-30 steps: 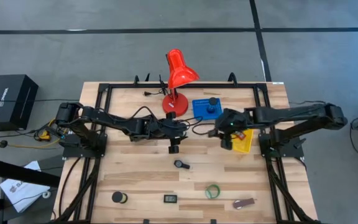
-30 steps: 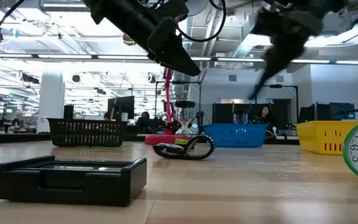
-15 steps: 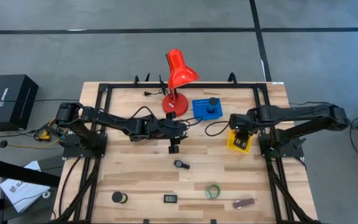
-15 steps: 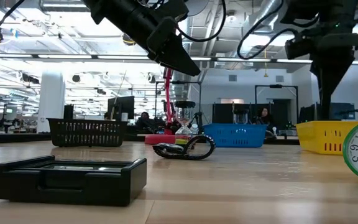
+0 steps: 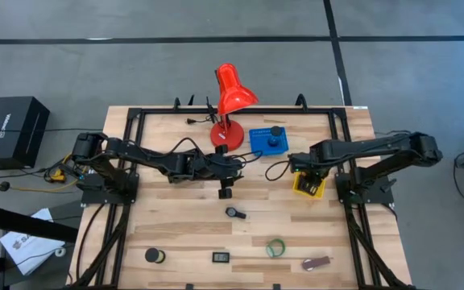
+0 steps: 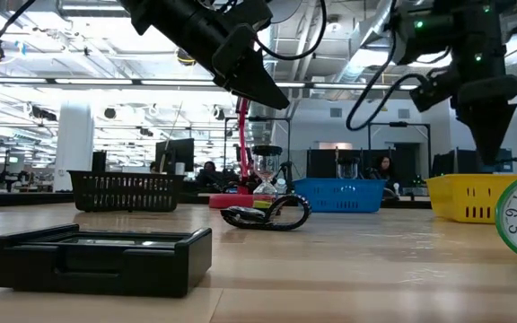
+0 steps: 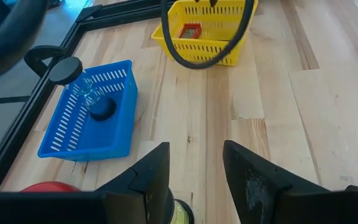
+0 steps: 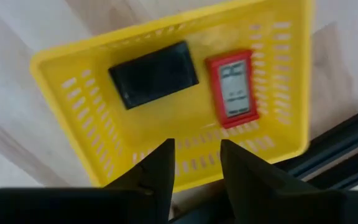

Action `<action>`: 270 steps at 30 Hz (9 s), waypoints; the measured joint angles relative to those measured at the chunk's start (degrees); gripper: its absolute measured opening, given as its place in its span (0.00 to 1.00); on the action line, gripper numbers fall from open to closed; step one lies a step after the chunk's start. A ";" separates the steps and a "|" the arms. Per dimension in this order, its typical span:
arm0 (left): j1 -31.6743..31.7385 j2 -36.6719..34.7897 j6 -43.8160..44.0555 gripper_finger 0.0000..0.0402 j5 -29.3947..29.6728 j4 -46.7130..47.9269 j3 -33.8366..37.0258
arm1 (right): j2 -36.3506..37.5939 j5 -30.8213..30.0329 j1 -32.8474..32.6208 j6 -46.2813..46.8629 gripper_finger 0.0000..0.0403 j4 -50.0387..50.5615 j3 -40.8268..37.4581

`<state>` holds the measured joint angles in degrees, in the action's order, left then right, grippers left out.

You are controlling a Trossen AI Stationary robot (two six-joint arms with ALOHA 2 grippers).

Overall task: Pick & Place Office items
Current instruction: Put the top light green hourglass into the blue basket, then put the black wristwatch into the black basket

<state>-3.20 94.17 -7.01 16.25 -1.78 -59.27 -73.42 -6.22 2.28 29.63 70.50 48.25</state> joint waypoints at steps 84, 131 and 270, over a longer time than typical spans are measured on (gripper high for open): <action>-0.04 -14.27 0.87 0.36 5.26 3.02 -0.09 | -8.49 3.51 4.00 -32.68 0.74 -109.04 -22.90; -0.04 -14.29 -0.59 0.36 5.22 2.73 3.13 | -33.45 11.98 7.58 -35.67 0.70 -96.29 2.29; -0.04 -14.29 3.13 0.36 4.83 2.88 3.13 | -10.68 6.21 14.83 -38.16 0.62 -16.42 20.25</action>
<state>-3.25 79.88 -3.87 21.08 1.10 -56.14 -84.10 -0.01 17.11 -8.53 54.08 68.50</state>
